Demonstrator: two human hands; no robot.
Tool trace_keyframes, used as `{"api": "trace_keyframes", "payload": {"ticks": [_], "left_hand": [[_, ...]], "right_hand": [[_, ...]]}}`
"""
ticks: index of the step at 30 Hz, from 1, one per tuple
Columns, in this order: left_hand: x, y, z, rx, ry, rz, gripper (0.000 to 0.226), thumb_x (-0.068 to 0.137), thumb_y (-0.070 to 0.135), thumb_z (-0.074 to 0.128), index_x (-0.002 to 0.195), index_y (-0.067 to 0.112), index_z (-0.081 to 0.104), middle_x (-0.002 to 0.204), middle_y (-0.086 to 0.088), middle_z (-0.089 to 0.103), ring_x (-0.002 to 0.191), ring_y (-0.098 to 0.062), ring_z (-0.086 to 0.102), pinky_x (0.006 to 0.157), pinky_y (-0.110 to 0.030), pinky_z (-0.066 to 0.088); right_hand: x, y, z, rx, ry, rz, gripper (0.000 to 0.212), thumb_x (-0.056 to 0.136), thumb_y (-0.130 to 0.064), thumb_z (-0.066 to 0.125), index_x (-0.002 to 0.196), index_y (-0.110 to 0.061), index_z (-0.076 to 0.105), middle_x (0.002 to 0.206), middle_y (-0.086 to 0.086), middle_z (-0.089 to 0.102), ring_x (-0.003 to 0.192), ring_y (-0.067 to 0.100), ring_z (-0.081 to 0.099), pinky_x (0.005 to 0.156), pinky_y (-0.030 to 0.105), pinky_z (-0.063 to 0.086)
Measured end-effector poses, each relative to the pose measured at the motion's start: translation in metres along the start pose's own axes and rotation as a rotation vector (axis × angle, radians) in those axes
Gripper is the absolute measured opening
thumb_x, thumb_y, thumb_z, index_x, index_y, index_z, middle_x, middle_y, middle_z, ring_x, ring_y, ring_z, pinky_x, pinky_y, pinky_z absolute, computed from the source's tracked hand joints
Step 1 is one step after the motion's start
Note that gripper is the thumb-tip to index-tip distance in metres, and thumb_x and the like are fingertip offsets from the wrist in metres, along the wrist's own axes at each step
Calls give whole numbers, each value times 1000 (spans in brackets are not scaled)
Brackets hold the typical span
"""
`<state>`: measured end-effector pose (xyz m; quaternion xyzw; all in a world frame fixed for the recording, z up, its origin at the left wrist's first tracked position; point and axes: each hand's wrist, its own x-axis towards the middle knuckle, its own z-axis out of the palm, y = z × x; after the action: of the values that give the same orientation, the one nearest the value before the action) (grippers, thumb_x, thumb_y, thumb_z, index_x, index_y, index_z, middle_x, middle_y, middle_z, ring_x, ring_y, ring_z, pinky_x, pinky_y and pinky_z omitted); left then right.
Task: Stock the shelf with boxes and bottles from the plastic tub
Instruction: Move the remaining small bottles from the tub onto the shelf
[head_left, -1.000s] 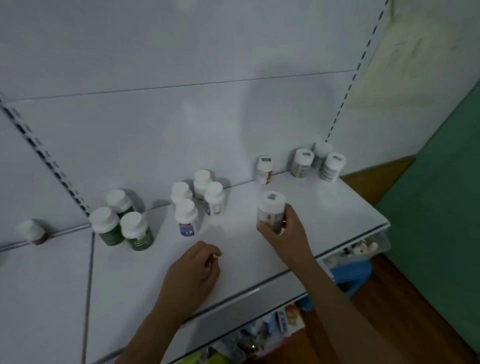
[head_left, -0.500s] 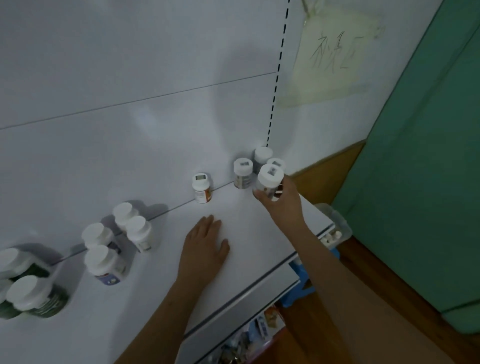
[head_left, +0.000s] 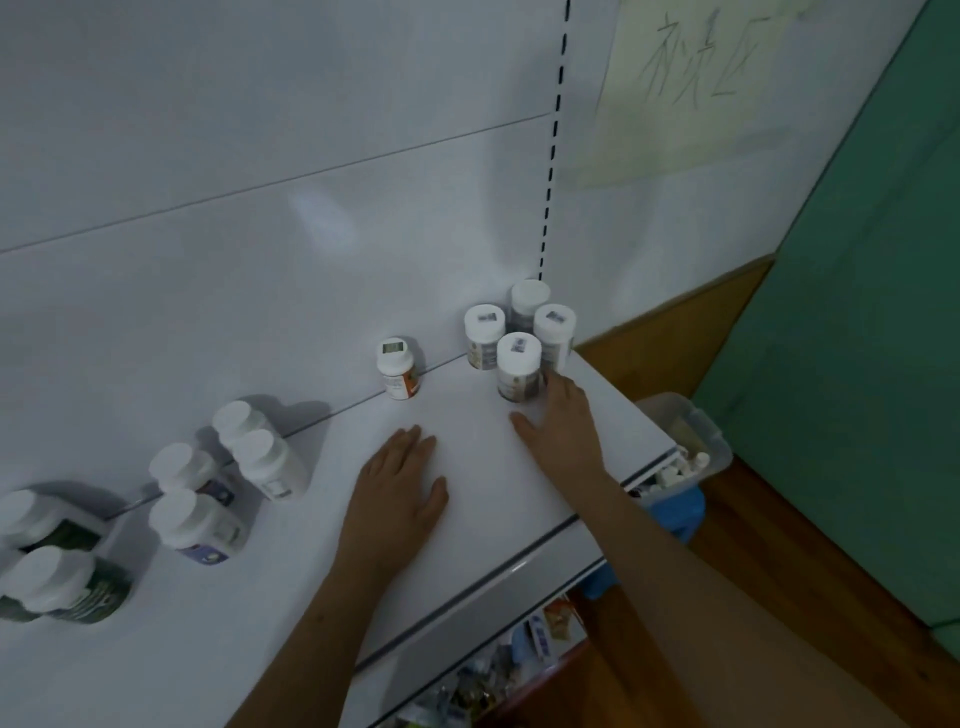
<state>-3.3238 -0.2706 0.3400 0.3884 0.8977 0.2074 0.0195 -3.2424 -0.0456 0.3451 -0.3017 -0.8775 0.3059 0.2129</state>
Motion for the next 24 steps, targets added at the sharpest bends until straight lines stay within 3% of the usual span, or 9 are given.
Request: {"api": "trace_keyframes", "payload": {"ticks": [3, 7, 12, 17, 20, 24], "left_hand": [[-3, 1, -2, 5, -5, 23, 68, 91, 54, 29, 145, 17, 48, 156, -5, 38, 145, -24, 32, 117, -34, 20], [-2, 17, 2, -108, -12, 104, 63, 89, 50, 36, 137, 15, 55, 148, -8, 48, 139, -26, 40, 116, -37, 26], [2, 102, 34, -295, -113, 321, 55, 91, 44, 45, 137, 15, 55, 140, -4, 53, 128, -20, 50, 109, -31, 35], [4, 188, 71, -322, -212, 569, 52, 94, 43, 43, 135, 13, 54, 133, -6, 58, 120, -21, 56, 103, -37, 47], [2, 223, 87, -346, -257, 614, 45, 99, 36, 49, 140, 17, 49, 139, -1, 51, 125, -17, 49, 105, -30, 40], [15, 260, 119, -328, -324, 648, 45, 100, 36, 49, 141, 17, 47, 140, -1, 49, 125, -16, 48, 105, -35, 44]], "right_hand": [[-28, 7, -15, -88, 41, 23, 66, 91, -39, 65, 142, -3, 44, 138, 16, 52, 126, 30, 47, 107, 36, 36], [-57, 23, -57, -152, 158, 64, 61, 94, -48, 54, 138, -5, 50, 133, 14, 57, 121, 30, 53, 103, 41, 41], [-79, 43, -127, -210, 227, 113, 68, 96, -59, 39, 141, -8, 47, 135, 11, 55, 123, 27, 50, 104, 42, 41], [-110, 70, -189, -283, 221, 166, 60, 101, -48, 45, 149, -14, 36, 150, 7, 43, 136, 23, 38, 111, 34, 29], [-119, 95, -219, -285, 199, 212, 62, 101, -49, 42, 152, -16, 31, 154, 5, 37, 141, 21, 32, 114, 33, 26], [-109, 138, -251, -247, 201, 255, 63, 101, -51, 41, 153, -17, 30, 154, 4, 37, 142, 21, 32, 114, 32, 26]]}}
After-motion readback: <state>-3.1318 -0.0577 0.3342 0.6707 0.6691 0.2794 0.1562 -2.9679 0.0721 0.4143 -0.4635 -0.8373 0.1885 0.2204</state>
